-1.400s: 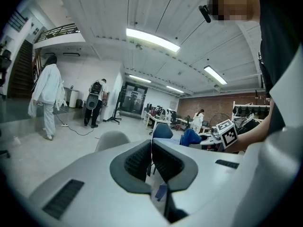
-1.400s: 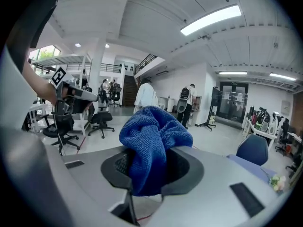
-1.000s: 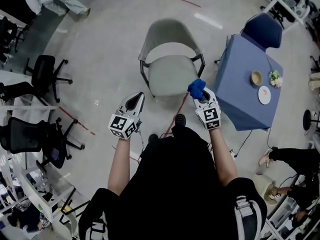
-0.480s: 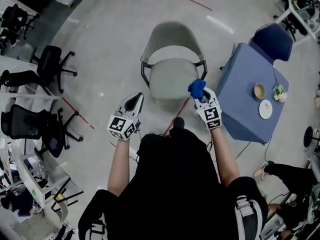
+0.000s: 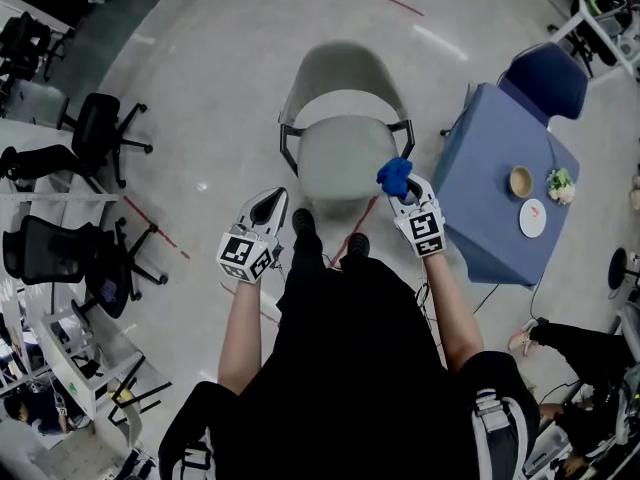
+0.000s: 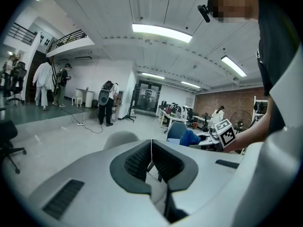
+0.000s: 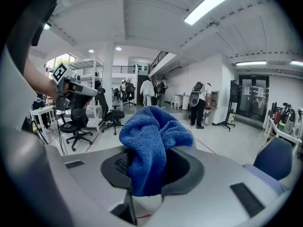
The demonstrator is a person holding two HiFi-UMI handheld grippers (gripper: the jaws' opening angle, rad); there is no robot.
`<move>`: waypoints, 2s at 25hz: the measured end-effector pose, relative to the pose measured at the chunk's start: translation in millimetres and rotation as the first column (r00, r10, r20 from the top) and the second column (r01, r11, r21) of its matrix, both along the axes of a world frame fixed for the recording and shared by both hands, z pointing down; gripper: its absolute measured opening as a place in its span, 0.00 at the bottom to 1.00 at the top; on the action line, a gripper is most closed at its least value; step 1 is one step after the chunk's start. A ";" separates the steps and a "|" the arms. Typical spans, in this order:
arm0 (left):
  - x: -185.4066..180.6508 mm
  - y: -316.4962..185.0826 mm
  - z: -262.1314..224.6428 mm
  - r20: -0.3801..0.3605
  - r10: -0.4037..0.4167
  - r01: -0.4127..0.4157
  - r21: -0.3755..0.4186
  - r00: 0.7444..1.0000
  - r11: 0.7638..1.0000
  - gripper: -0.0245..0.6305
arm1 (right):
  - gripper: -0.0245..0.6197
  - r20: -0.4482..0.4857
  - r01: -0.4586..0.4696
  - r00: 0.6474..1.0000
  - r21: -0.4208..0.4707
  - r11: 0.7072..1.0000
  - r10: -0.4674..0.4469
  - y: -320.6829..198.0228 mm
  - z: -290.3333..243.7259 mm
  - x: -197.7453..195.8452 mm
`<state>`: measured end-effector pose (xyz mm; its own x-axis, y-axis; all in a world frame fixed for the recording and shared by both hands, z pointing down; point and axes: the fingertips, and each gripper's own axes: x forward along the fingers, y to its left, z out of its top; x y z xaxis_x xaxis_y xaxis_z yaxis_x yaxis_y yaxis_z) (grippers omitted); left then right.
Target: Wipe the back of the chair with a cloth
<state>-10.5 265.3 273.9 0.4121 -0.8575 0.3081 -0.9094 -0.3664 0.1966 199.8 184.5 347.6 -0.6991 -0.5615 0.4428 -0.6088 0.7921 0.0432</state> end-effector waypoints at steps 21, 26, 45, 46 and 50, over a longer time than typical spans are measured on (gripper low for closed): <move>-132.9 -123.0 8.9 -0.068 0.169 -0.167 0.032 0.983 0.986 0.07 | 0.25 -0.038 -0.106 0.993 0.035 0.994 0.108 -73.9 -2.7 -164.5; -136.4 -145.0 20.9 -0.055 0.241 -0.241 0.009 0.969 0.970 0.07 | 0.25 -0.035 -0.139 0.989 0.064 0.988 0.142 -89.6 -6.0 -178.7; -108.7 -219.9 66.5 -0.040 0.208 -0.210 -0.066 0.977 0.975 0.07 | 0.25 -0.070 0.022 0.997 0.075 0.997 -0.017 -199.3 48.3 -190.5; -106.2 -225.2 70.4 -0.040 0.207 -0.209 -0.072 0.978 0.975 0.07 | 0.25 -0.070 0.030 0.997 0.072 0.997 -0.025 -207.9 51.9 -192.3; -97.5 -249.3 83.1 -0.037 0.193 -0.196 -0.084 0.980 0.977 0.07 | 0.25 -0.064 0.059 0.996 0.057 0.997 -0.055 -240.2 69.6 -200.3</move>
<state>-108.1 16.1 356.9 0.5778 -0.7307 0.3637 -0.8162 -0.5160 0.2600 -0.4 -55.7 417.2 -0.7026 -0.5479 0.4541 -0.5575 0.8204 0.1271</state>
